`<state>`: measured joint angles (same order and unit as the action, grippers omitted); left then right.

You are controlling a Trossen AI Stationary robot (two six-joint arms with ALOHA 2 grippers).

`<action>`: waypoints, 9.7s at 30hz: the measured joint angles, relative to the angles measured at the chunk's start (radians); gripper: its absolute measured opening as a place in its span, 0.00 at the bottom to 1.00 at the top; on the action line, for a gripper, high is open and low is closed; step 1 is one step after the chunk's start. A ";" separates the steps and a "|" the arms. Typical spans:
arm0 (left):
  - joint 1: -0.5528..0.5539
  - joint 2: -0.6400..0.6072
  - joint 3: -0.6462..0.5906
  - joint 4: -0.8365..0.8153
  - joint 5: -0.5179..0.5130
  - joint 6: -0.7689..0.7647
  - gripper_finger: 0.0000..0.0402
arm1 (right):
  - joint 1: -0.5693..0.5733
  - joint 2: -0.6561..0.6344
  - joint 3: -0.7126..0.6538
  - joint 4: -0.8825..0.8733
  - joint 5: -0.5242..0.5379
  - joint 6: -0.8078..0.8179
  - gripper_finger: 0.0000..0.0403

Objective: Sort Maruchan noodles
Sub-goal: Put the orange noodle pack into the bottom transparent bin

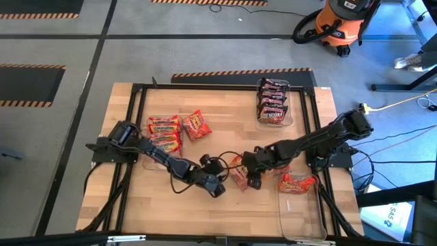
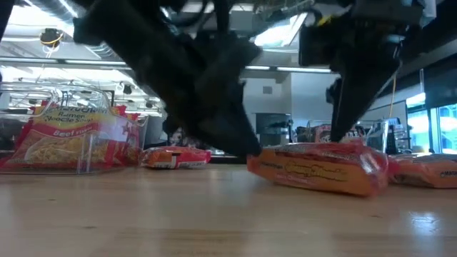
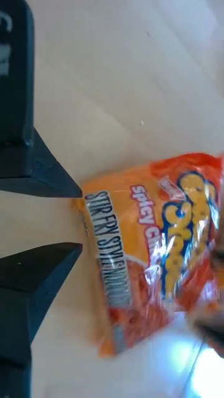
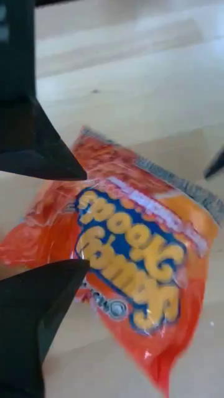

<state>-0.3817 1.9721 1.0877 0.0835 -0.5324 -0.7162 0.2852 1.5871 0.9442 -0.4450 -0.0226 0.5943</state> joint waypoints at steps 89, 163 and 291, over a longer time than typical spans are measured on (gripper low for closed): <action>-0.017 0.183 -0.002 0.398 0.045 0.169 0.30 | -0.121 0.030 -0.292 0.710 -0.308 0.164 0.84; -0.229 0.002 -0.002 0.112 0.033 0.149 0.30 | 0.610 -0.294 0.337 -0.703 0.198 0.404 0.08; -0.247 0.003 -0.002 0.111 0.095 0.149 0.30 | 0.048 -0.062 -0.028 -0.526 -0.042 0.030 0.35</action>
<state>-0.6283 1.9747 1.0859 0.1947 -0.4377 -0.5668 0.3328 1.5249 0.9162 -0.9708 -0.0650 0.6241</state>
